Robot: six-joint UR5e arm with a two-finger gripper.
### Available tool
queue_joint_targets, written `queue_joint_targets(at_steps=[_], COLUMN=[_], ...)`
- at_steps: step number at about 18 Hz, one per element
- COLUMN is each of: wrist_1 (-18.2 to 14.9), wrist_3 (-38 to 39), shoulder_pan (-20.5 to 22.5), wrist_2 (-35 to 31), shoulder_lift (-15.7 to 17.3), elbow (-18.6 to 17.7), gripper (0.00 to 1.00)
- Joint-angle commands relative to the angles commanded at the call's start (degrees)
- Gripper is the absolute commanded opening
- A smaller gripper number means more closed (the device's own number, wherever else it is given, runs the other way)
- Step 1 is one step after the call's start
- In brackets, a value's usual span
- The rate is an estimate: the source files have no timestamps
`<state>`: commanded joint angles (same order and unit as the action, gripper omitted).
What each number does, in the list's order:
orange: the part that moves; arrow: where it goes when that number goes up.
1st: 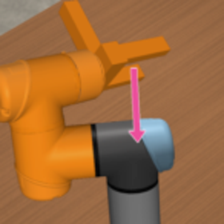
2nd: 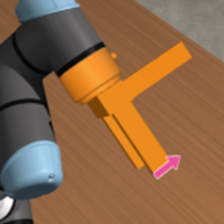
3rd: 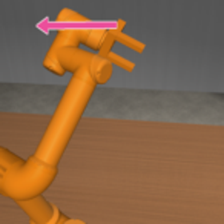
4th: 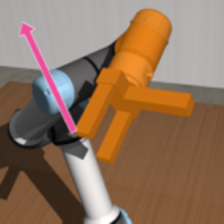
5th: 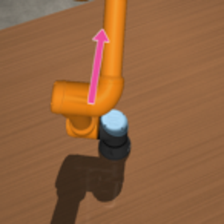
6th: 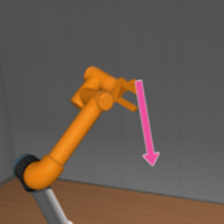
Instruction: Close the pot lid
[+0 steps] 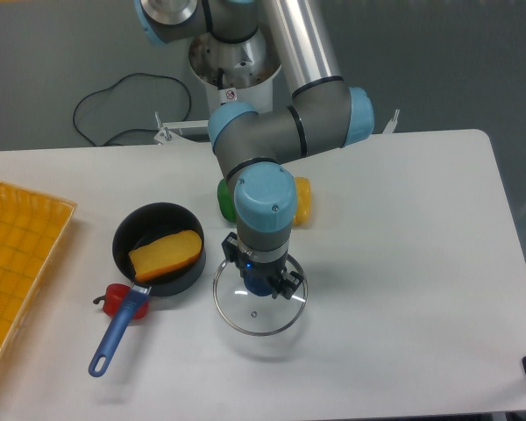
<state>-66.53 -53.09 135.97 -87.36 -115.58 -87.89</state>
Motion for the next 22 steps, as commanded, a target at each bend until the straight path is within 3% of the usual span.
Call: queue_joint_targets(at_steps=[17,22], wrist_1=[-0.1,-2.5], wrist_3=[1.3,3.1], shoulder_pan=[-1.4,-3.4], wrist_2=[0.6,0.2], shoulder_lift=[3.2,4.0], elbow=[-0.4,-0.7], gripper=[0.57,0.57])
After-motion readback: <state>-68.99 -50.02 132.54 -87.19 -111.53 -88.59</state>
